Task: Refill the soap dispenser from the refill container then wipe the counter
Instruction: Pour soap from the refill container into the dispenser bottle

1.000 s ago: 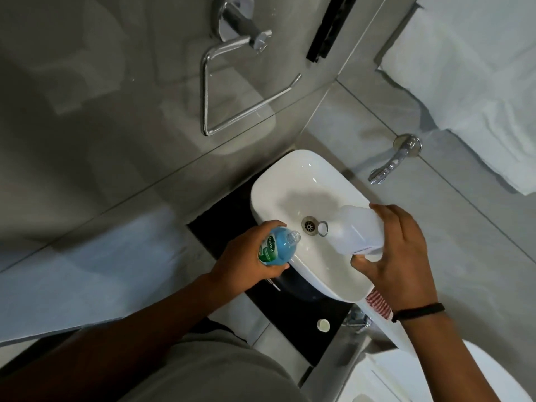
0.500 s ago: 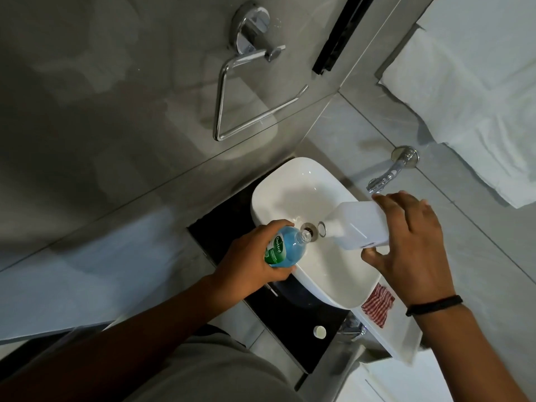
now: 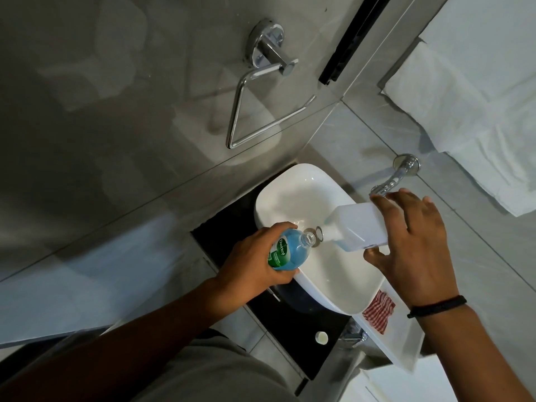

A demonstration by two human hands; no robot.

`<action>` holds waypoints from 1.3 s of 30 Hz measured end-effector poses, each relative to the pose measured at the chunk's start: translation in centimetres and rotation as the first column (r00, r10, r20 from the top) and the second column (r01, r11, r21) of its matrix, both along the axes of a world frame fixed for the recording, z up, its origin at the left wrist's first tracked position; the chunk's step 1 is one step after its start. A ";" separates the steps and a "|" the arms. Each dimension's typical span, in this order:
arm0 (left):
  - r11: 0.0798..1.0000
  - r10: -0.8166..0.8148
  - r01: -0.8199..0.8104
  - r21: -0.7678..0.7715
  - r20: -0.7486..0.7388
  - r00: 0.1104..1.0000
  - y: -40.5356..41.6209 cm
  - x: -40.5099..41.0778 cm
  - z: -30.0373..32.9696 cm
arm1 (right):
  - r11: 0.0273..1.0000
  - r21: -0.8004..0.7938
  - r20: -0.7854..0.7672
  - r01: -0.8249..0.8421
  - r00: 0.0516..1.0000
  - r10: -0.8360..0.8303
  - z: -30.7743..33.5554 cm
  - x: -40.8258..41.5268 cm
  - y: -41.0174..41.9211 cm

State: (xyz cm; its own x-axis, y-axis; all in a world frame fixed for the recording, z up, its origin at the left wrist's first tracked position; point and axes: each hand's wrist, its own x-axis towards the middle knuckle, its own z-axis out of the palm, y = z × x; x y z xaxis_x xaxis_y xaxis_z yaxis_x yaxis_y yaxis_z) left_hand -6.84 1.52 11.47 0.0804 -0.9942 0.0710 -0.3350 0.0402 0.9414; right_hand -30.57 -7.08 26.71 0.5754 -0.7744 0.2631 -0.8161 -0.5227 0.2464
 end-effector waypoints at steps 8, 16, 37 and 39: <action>1.000 -0.012 0.012 0.001 -0.006 1.000 -0.1 0.2 -0.1 | 0.999 -0.028 -0.027 -0.015 1.000 0.015 0.8 0.8 0.0; 1.000 -0.005 0.005 -0.009 0.011 1.000 -0.3 0.2 -0.2 | 0.997 -0.074 -0.057 -0.036 0.998 0.032 1.4 1.3 0.0; 1.000 -0.002 0.002 0.018 0.021 1.000 -0.7 -0.2 -0.8 | 0.994 -0.110 -0.112 -0.020 0.994 0.008 1.9 0.9 -0.7; 1.000 -0.001 0.001 0.018 0.018 1.000 -0.8 -0.3 -0.7 | 0.993 -0.114 -0.114 -0.021 0.993 0.008 2.0 0.8 -0.8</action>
